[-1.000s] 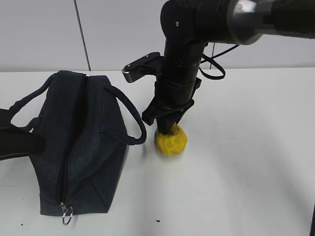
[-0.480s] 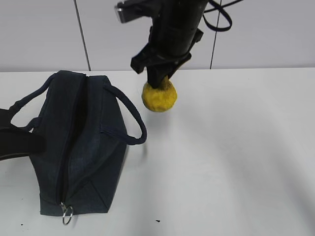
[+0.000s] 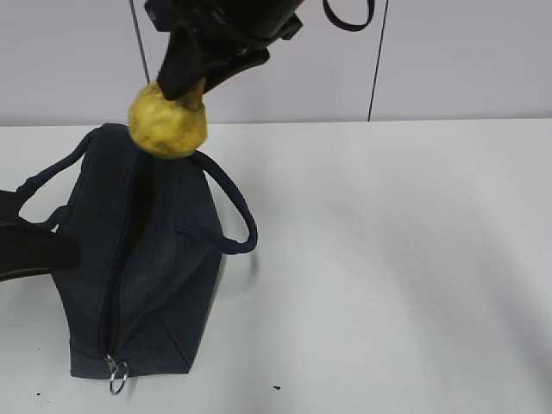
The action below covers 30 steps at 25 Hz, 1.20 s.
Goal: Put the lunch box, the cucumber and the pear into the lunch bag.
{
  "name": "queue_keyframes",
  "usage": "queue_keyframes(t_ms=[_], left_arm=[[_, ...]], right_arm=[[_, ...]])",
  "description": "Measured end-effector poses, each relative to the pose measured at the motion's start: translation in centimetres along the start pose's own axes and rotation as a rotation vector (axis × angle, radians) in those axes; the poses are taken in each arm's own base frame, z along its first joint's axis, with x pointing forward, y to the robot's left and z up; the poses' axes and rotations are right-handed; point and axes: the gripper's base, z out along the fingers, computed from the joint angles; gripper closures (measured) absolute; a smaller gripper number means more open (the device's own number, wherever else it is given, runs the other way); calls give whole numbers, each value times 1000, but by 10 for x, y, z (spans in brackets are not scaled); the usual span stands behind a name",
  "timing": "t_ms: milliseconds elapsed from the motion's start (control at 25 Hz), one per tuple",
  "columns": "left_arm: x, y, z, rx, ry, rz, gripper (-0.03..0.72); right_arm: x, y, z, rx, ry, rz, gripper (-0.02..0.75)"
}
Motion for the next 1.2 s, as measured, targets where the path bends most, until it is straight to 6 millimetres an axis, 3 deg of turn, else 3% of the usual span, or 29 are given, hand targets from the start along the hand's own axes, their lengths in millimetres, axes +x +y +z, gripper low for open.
queue_keyframes(t_ms=[240, 440, 800, 960, 1200], left_arm=[[0, 0, 0, 0, 0, 0, 702], [0, 0, 0, 0, 0, -1, 702], [-1, -1, 0, 6, -10, -11, 702], [-1, -1, 0, 11, -15, -18, 702], [-2, -1, 0, 11, -17, -19, 702]], right_arm=[[-6, -3, 29, -124, -63, 22, 487], [3, -22, 75, -145, 2, 77, 487], [21, -42, 132, -217, 80, 188, 486], [25, -42, 144, -280, 79, 215, 429], [17, -36, 138, -338, 54, 205, 271]])
